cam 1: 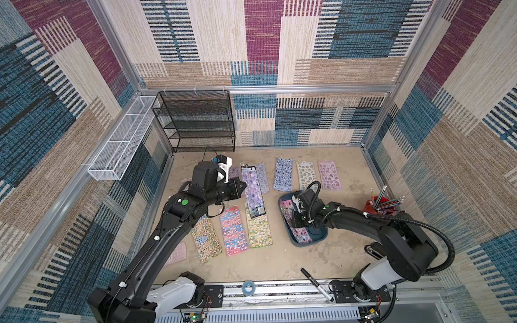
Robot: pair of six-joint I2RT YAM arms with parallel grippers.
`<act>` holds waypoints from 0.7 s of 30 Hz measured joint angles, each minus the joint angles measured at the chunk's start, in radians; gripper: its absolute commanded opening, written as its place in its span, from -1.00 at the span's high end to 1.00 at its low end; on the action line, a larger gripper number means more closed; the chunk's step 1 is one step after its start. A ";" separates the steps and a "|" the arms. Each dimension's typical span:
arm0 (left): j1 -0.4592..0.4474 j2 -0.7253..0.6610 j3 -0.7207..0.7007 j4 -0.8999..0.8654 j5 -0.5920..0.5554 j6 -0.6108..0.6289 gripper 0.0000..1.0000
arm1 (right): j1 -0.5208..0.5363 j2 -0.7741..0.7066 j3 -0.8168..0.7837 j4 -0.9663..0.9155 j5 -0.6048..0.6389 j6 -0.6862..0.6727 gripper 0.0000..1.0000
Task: Take the stickers out of the storage box
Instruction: Pick up the sticker from the storage box.
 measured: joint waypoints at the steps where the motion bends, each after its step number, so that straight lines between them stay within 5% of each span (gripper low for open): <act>1: 0.003 0.000 0.000 -0.001 0.000 0.000 1.00 | -0.008 0.006 -0.005 0.001 0.001 0.004 0.97; 13: 0.022 0.008 -0.015 -0.002 0.022 0.000 1.00 | -0.089 -0.078 -0.010 -0.069 0.130 0.005 0.81; 21: 0.032 -0.016 -0.015 0.002 0.048 0.014 1.00 | -0.090 -0.184 0.072 -0.107 0.148 -0.056 0.30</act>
